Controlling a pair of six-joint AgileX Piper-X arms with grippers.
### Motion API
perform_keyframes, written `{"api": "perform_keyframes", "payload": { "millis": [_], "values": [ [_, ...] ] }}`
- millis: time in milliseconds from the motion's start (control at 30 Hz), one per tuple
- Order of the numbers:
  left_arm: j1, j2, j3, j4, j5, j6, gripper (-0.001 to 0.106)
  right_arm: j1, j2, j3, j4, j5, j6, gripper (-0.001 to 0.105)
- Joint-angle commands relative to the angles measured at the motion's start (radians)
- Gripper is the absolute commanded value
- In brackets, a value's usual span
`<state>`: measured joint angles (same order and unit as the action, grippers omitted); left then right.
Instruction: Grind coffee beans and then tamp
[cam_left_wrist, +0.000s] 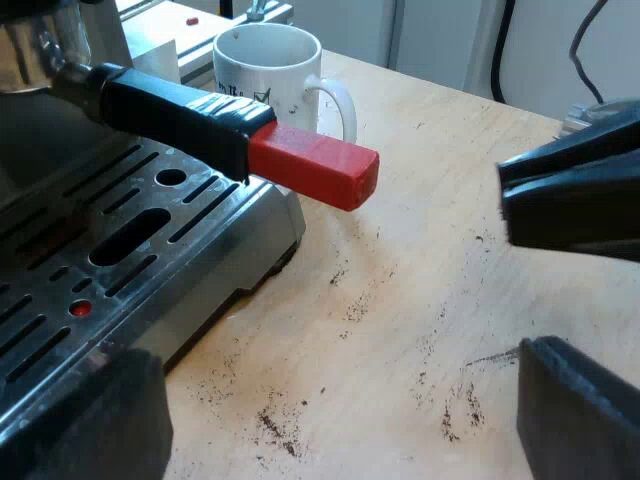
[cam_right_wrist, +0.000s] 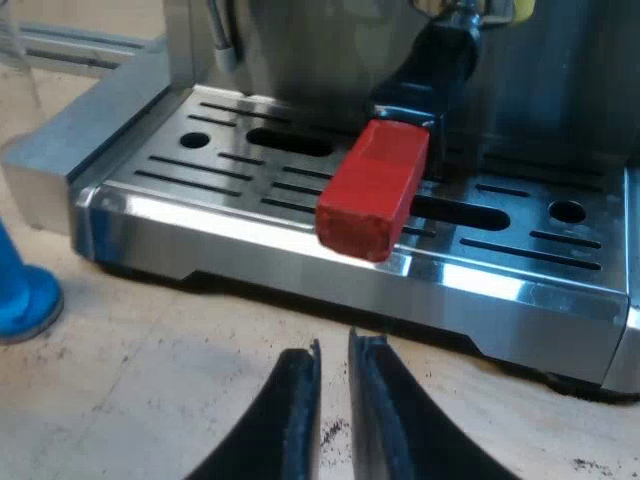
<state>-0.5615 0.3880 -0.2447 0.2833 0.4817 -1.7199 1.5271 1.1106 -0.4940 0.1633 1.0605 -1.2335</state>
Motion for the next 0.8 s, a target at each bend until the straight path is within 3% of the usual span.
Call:
{"api": "perform_keyframes", "payload": {
  "millis": [33,267,800],
  "values": [
    [-0.006,-0.002,-0.003,-0.015,-0.008,-0.011,0.073,-0.028,0.03,-0.002,-0.07,0.014,0.007,0.01],
    [-0.006,-0.002,-0.003,-0.015,-0.008,-0.011,0.073,-0.103,0.091,-0.002,-0.192,0.012,0.007,0.01],
    [-0.006,-0.002,-0.003,-0.013,-0.008,-0.011,0.073,-0.162,0.123,-0.002,-0.226,-0.016,-0.004,0.01]
  ]
}}
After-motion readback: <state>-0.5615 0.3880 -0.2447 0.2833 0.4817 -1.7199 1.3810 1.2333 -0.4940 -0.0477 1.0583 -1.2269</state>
